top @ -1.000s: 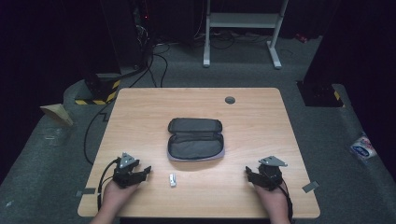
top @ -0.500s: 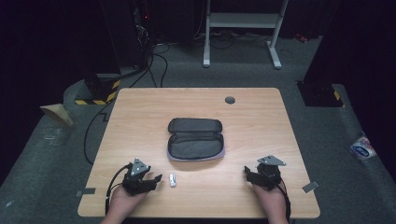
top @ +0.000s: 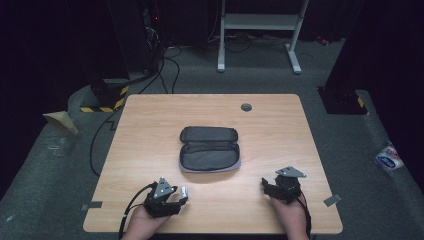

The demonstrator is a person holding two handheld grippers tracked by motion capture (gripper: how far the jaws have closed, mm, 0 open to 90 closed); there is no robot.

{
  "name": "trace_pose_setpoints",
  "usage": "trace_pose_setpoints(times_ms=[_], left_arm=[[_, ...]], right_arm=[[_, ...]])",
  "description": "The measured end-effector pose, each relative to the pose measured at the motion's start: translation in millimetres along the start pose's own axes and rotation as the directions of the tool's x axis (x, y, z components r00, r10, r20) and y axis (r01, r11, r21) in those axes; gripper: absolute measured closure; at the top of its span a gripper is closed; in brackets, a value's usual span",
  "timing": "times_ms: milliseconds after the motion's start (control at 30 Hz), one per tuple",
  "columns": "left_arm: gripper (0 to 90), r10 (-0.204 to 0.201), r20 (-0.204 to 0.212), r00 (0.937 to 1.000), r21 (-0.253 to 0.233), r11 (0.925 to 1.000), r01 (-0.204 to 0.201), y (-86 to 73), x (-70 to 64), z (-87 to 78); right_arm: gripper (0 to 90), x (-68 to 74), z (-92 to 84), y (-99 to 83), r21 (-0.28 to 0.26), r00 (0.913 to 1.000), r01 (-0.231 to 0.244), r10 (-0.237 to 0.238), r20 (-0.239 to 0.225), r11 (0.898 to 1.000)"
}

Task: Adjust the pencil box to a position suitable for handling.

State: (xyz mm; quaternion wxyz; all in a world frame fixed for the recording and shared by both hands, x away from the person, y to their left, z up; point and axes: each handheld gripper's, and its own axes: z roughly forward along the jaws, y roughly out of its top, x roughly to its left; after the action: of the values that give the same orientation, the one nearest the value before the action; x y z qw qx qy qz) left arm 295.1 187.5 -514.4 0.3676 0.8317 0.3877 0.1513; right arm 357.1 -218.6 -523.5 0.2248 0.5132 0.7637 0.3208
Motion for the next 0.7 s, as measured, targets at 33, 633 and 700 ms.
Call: trace_pose_setpoints(times_ms=[33, 633, 700], left_arm=[[43.5, 0.0, 0.0, 1.0, 0.002, 1.0, 0.0, 0.0, -0.8, 1.2], [53.4, 0.005, 0.0, 1.0, -0.009, 0.9999, -0.005, 7.6, -10.2, 18.9], [57.1, 0.004, 0.003, 1.0, -0.011, 0.9999, -0.004, 7.0, -8.5, 18.3]], right_arm=[[26.8, 0.0, 0.0, 0.0, 0.0, 1.0, 0.0, 0.0, 0.0, 1.0], [27.0, -0.2, 0.4, 0.3, -0.001, 1.0, 0.003, -0.003, -0.001, 1.0], [27.0, -0.2, 0.4, 0.3, -0.001, 1.0, 0.003, -0.003, -0.001, 1.0]])
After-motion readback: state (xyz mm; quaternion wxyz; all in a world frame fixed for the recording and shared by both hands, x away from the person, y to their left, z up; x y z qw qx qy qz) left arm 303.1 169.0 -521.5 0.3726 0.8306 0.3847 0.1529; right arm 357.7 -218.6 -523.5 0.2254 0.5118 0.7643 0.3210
